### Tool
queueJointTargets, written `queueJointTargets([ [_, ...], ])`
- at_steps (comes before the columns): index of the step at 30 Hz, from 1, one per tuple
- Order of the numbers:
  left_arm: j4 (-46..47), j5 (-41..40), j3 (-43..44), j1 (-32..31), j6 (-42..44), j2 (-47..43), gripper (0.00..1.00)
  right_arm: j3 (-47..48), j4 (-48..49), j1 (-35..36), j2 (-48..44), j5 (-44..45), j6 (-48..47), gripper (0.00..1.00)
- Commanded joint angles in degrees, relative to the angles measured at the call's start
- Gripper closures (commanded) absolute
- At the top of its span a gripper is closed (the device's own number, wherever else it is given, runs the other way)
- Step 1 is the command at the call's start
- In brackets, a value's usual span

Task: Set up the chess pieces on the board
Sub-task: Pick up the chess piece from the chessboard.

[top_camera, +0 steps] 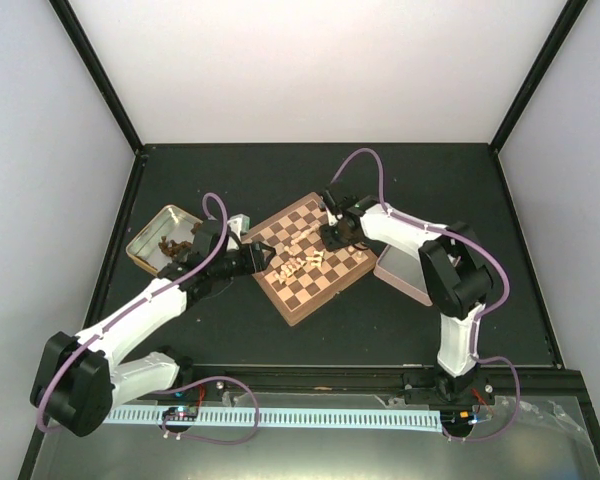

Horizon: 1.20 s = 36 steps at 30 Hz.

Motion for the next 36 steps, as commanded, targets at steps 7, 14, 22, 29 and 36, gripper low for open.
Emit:
queueJointTargets([
  [7, 1.65, 1.21, 2.55, 0.48, 0.44, 1.0, 0.48, 1.16, 1.34, -0.23, 1.88, -0.14, -2.74, 0.59],
  [14, 1.58, 1.3, 2.55, 0.49, 0.45, 1.09, 0.49, 2.09, 1.21, -0.27, 2.53, 0.14, -1.85, 0.56],
  [22, 1.56, 1.27, 2.37, 0.5, 0.22, 0.83, 0.48, 2.03, 1.26, -0.03, 3.95, 1.85, 2.7, 0.63],
  [29, 1.57, 1.38, 2.46, 0.49, 0.36, 0.78, 0.49, 1.25, 0.79, 0.02, 4.11, 3.95, 5.92, 0.69],
  [36, 1.67, 1.21, 2.37, 0.51, 0.29, 0.51, 0.49, 1.34, -0.15, 0.37, 0.3, 2.24, 7.19, 0.57],
])
